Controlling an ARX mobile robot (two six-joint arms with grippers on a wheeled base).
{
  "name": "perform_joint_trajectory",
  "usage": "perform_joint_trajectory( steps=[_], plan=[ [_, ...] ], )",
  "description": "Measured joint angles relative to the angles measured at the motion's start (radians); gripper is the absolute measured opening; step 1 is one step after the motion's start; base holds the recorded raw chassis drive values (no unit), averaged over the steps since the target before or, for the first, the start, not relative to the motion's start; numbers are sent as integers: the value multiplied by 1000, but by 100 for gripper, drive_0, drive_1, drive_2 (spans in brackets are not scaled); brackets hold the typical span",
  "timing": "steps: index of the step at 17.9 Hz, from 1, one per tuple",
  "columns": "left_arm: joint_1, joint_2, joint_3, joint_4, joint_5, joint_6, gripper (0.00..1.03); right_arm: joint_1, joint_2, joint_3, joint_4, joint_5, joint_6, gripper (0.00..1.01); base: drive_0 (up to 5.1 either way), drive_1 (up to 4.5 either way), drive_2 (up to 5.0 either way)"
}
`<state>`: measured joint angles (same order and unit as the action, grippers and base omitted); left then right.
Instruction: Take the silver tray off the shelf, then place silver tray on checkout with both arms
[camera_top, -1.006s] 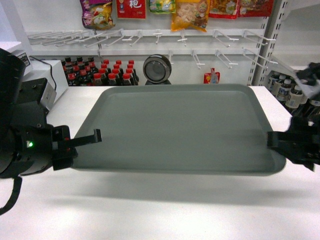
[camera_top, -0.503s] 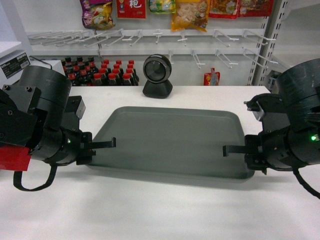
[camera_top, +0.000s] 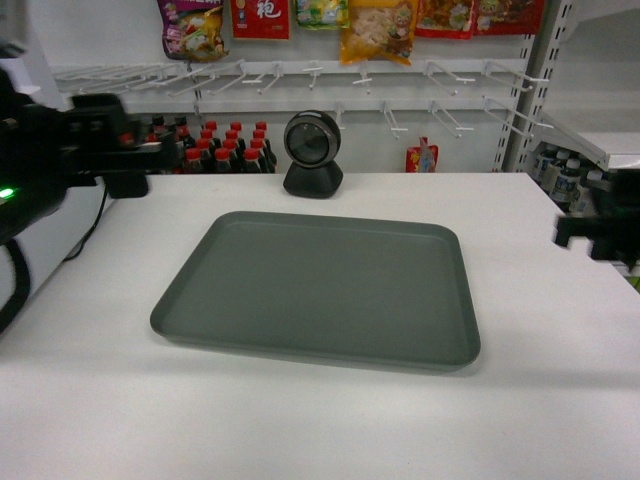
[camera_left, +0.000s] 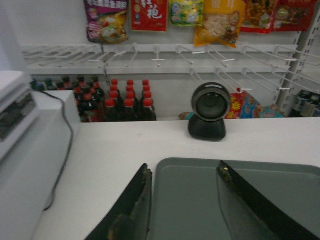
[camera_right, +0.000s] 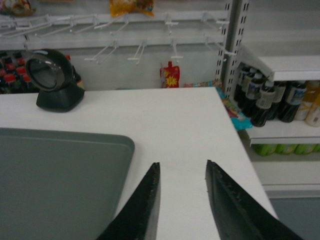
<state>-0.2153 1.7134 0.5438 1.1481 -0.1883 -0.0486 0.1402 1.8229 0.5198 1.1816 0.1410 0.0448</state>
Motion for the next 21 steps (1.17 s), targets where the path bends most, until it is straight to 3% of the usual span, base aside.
perform_joint_trajectory(
  steps=[1, 3, 4, 6, 8, 9, 10, 11, 13, 21],
  plan=[
    [33, -40, -81, 19, 5, 15, 29, -18, -47, -73, 77, -8, -14, 23, 0, 0, 0],
    [76, -171, -194, 24, 29, 28, 6, -33, -193, -161, 110, -31, -26, 2, 0, 0, 0],
    [80, -234, -227, 27, 50, 31, 1, -37, -241, -208, 96, -50, -31, 2, 0, 0, 0],
    [103, -325, -313, -10, 79, 31, 1, -67, -332, -300, 52, -60, -35, 2, 0, 0, 0],
    [127, -426, -376, -52, 96, 31, 1, -76, -505, -336, -68, -75, -38, 2, 0, 0, 0],
    [135, -480, -395, -72, 103, 31, 1, -112, -572, -358, -90, -136, -39, 2, 0, 0, 0],
    [143, -533, -418, -101, 111, 31, 1, -143, -622, -384, -121, -136, -38, 2, 0, 0, 0],
    [177, -576, -438, -137, 161, 31, 1, -146, -662, -409, -158, -134, -38, 2, 0, 0, 0],
    [219, -686, -473, -205, 181, 32, 1, -146, -769, -443, -219, -138, -38, 2, 0, 0, 0],
    [217, -1044, -533, -506, 186, 32, 1, -145, -1133, -507, -515, -140, -39, 2, 0, 0, 0]
  ],
)
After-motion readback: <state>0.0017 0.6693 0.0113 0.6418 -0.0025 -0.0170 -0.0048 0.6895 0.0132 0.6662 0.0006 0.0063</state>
